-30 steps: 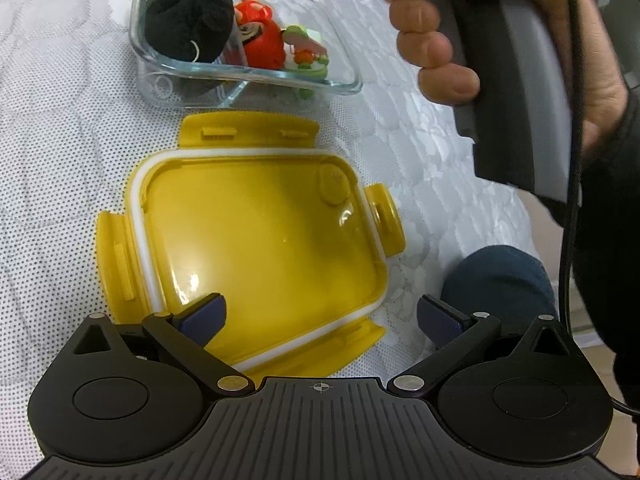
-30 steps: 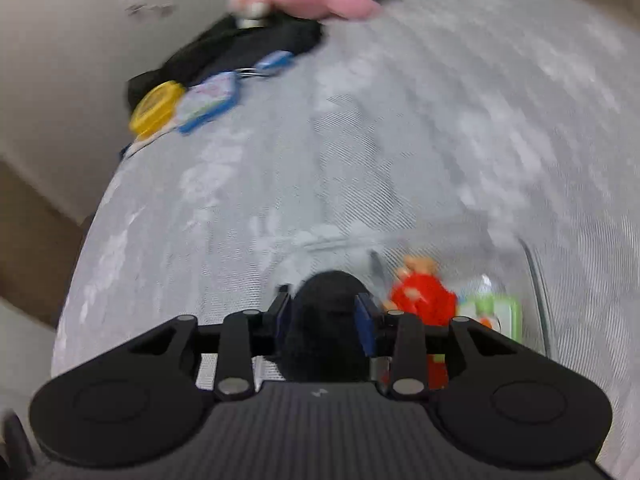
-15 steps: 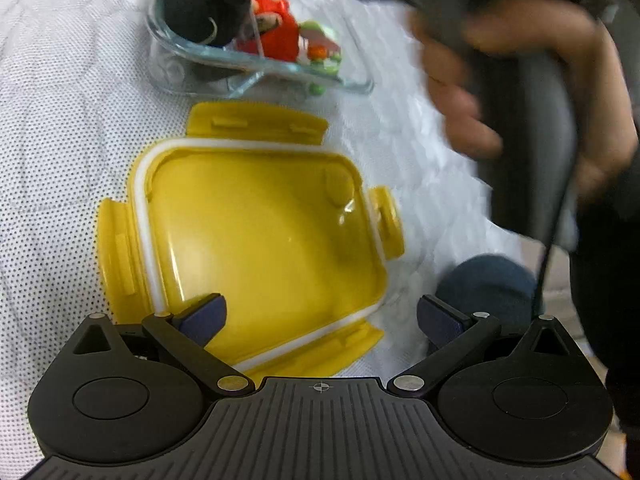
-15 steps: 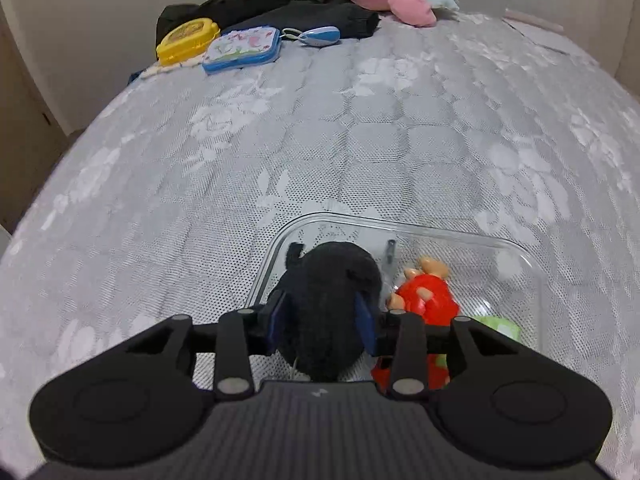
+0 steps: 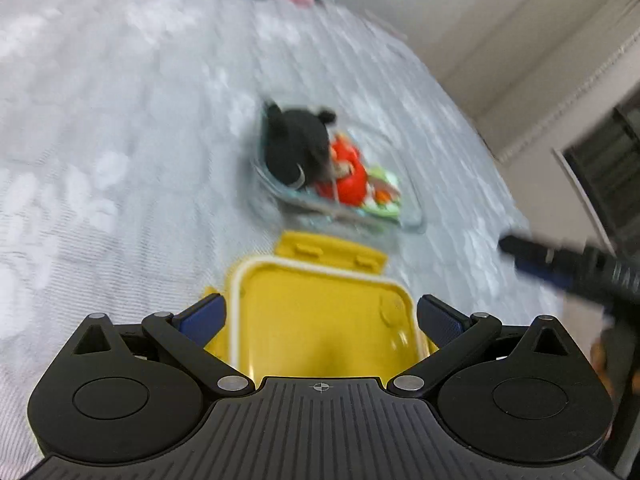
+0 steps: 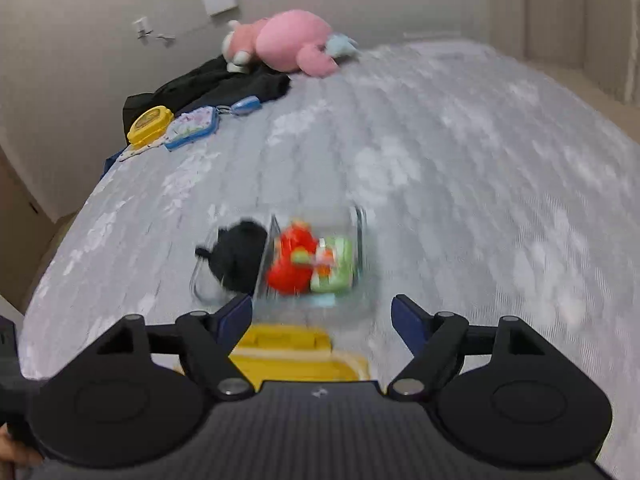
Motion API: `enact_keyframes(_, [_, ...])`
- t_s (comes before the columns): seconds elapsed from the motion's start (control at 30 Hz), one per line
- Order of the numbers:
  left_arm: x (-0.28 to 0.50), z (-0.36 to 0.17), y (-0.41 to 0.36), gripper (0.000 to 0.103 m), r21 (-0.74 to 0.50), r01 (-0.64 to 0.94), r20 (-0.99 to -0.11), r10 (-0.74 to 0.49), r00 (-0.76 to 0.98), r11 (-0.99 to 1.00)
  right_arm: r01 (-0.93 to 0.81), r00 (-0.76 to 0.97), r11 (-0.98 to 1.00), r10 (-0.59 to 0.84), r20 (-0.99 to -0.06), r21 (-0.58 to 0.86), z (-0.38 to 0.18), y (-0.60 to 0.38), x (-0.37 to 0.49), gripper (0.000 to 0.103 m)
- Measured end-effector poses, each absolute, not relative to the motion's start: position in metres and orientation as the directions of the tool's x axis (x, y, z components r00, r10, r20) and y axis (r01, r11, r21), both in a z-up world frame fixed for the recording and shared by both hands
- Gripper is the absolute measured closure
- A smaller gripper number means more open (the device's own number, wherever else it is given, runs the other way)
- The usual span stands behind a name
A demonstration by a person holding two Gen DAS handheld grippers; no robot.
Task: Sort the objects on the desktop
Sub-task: 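Raise the right gripper away from the glass container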
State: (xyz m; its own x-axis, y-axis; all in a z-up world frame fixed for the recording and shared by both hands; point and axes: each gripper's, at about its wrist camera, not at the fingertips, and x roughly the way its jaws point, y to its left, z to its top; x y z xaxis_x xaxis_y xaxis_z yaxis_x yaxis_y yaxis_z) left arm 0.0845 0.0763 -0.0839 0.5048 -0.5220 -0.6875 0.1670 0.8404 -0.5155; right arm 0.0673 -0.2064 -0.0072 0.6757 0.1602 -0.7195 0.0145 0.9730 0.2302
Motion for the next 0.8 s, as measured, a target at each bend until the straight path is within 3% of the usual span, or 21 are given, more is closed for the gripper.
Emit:
enact_keyframes(0.2, [0.045, -0.082, 0.057, 0.0, -0.328, 0.131, -0.75, -0.342, 0.567, 0.936, 0.044, 0.68, 0.981, 0.108, -0.726, 0.187, -0.045, -0.198, 0.042, 0.022])
enact_keyframes(0.37, [0.025, -0.076, 0.023, 0.0, -0.157, 0.264, -0.729, -0.292, 0.619, 0.952, 0.016, 0.67, 0.997, 0.043, -0.741, 0.073, -0.061, -0.189, 0.028, 0.022])
enact_keyframes(0.57, [0.016, -0.086, 0.006, 0.0, -0.115, 0.339, -0.774, -0.298, 0.558, 0.934, 0.012, 0.67, 0.996, 0.059, -0.74, 0.09, -0.059, -0.196, 0.017, 0.021])
enact_keyframes(0.8, [0.011, -0.09, 0.006, 0.0, -0.082, 0.316, -0.791, -0.255, 0.556, 0.945, 0.013, 0.659, 0.995, 0.067, -0.749, 0.101, -0.061, -0.2, 0.012, 0.018])
